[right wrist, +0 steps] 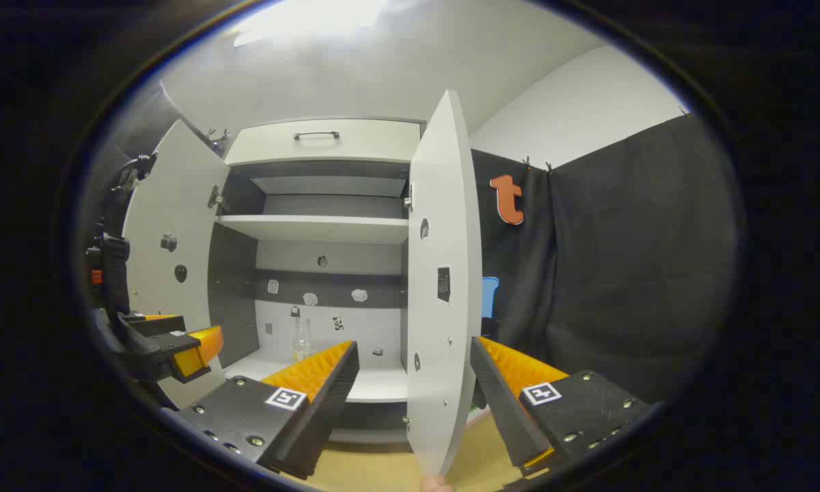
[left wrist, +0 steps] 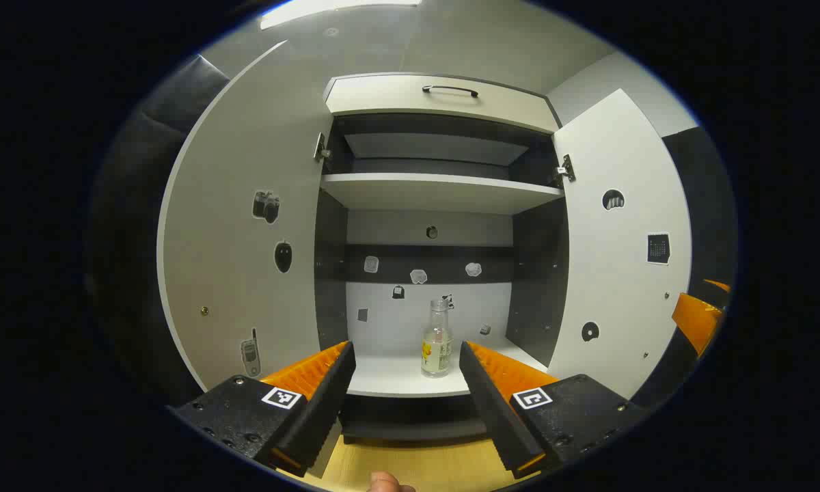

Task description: Grasp the bottle in the cabinet with the left hand and place it on the coaster, then close the right door with the right hand and the left door with the left hand.

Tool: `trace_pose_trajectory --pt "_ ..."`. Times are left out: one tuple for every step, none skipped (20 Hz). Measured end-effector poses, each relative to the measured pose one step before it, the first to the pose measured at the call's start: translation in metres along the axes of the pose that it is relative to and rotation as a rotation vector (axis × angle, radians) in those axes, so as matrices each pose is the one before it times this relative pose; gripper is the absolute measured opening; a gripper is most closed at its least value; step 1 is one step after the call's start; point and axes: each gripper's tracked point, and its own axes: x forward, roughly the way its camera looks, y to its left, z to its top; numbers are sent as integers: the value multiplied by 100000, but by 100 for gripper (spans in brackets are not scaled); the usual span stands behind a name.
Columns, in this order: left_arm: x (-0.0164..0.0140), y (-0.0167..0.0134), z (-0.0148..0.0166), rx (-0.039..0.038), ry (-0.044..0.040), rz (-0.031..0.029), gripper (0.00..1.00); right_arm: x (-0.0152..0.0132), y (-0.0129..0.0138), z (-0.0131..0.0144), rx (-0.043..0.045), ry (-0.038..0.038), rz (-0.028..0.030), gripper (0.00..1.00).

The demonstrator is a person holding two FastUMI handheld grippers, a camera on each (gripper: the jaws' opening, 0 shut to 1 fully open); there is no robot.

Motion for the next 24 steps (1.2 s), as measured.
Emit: trace_pose_trajectory --pt "17 24 21 17 -25 169 96 -58 -39 -79 -1 4 -27 99" --pt "53 18 -28 30 192 146 96 49 25 -20 85 -10 83 99" --pt "37 50 21 -30 -7 100 96 15 -31 3 68 -1 82 99" --pt "0 5 -20 18 3 184 97 1 38 50 -2 -121 247 95" --pt "13 104 30 30 -18 208 96 7 107 3 -34 -229 159 95" --pt "-38 21 15 15 30 185 96 45 -38 75 22 -147 58 99" --pt "-37 22 53 -66 -147 87 96 3 53 -6 71 -20 158 95" --pt "-1 -4 26 -33 -201 40 96 -65 9 35 175 56 4 99" --pt "-13 29 66 -48 -152 101 96 -116 -144 0 156 -55 -26 99" --pt "-47 -20 7 -7 -39 4 96 1 -12 17 177 45 -6 99" --pt "-33 0 9 -29 46 4 96 -22 -19 -84 120 16 -20 99" --pt "-5 -42 -34 64 -4 -81 96 -80 -12 86 88 -81 -102 99" --pt "44 4 64 173 20 54 96 -85 -54 -8 5 -99 22 95" --pt "87 37 -51 90 7 43 96 -41 -89 8 -103 -2 -161 95" --pt "44 -77 -14 118 102 -133 96 -13 -62 -95 41 61 -179 95" --pt "64 -63 -87 76 132 -72 96 -92 -55 38 242 -98 -98 95" --pt "113 -92 -16 86 143 -196 96 -104 -31 -28 217 -6 -117 95" --pt "4 -38 -80 29 250 -171 96 -56 -116 71 -20 -174 -198 99" --pt "41 -112 -54 91 312 -147 96 -19 -58 -72 -123 -43 -226 99" --pt "89 -114 -22 138 -70 -155 96 -22 -38 -12 -2 -18 -106 99" --pt "121 -77 7 140 48 -159 96 -25 -145 -22 134 -26 -104 99" --pt "0 -60 -33 129 90 -62 96 12 -69 59 87 -48 -62 99" --pt "114 -47 22 61 -9 -126 96 138 -2 -41 102 -135 -106 99" --pt "83 -87 -20 187 84 -1 96 96 -10 -33 124 -122 23 99"
